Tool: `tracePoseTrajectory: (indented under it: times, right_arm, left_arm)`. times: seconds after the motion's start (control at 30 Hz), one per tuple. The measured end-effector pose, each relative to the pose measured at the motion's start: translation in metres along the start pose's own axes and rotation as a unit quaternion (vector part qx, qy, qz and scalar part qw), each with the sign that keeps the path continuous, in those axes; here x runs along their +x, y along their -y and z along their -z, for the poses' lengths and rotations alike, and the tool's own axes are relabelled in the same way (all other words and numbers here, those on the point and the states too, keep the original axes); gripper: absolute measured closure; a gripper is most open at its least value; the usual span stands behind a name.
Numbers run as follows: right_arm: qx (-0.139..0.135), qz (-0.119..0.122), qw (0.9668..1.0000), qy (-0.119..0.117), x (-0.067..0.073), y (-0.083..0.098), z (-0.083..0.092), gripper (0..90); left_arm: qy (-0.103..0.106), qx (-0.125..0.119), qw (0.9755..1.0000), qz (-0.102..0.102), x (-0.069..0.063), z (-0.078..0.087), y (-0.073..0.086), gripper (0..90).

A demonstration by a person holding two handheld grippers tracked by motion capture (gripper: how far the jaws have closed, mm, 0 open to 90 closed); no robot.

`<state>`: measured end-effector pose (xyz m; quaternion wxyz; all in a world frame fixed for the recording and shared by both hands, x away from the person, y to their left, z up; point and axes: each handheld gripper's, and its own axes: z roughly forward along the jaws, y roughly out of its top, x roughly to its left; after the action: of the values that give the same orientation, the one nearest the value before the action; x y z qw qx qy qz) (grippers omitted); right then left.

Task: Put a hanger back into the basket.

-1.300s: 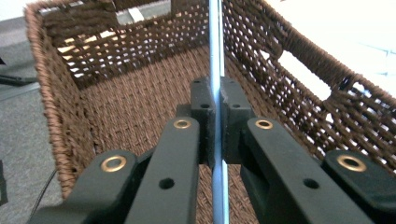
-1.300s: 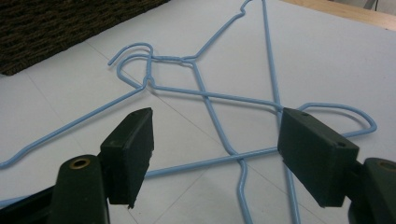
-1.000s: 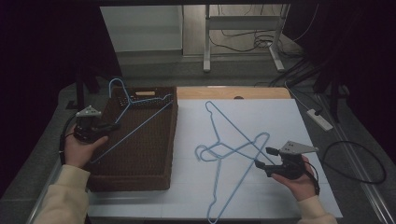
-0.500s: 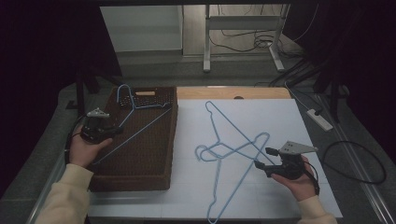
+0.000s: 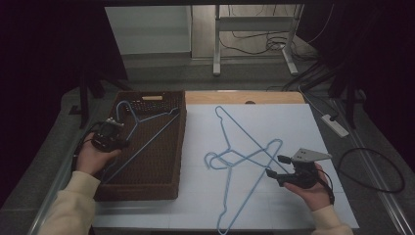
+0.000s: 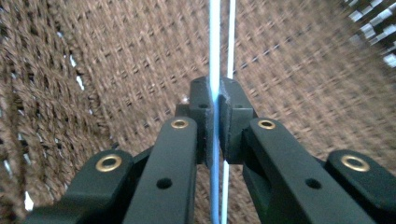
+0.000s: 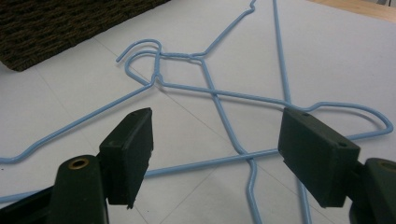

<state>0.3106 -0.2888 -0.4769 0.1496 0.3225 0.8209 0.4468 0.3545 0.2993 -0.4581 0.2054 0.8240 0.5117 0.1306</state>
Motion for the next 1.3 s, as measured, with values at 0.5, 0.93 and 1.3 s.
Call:
tracePoseTrajectory:
  times: [0.5, 0.93, 1.3]
  right_arm:
    - [0.001, 0.0, 1.0, -0.003, 0.0, 0.0, 0.0, 26.7]
    - [-0.003, -0.002, 1.0, 0.003, -0.001, 0.0, 0.001, 26.8]
    - [-0.005, -0.001, 0.9999, 0.01, -0.003, -0.001, 0.003, 26.9]
  left_arm:
    - [-0.035, -0.097, 0.9946, 0.012, -0.005, 0.03, 0.005, 43.5]
    - [0.051, -0.208, 0.9768, -0.003, -0.031, 0.068, 0.022, 40.6]
    - [0.113, -0.249, 0.9615, -0.025, -0.069, 0.071, 0.032, 39.5]
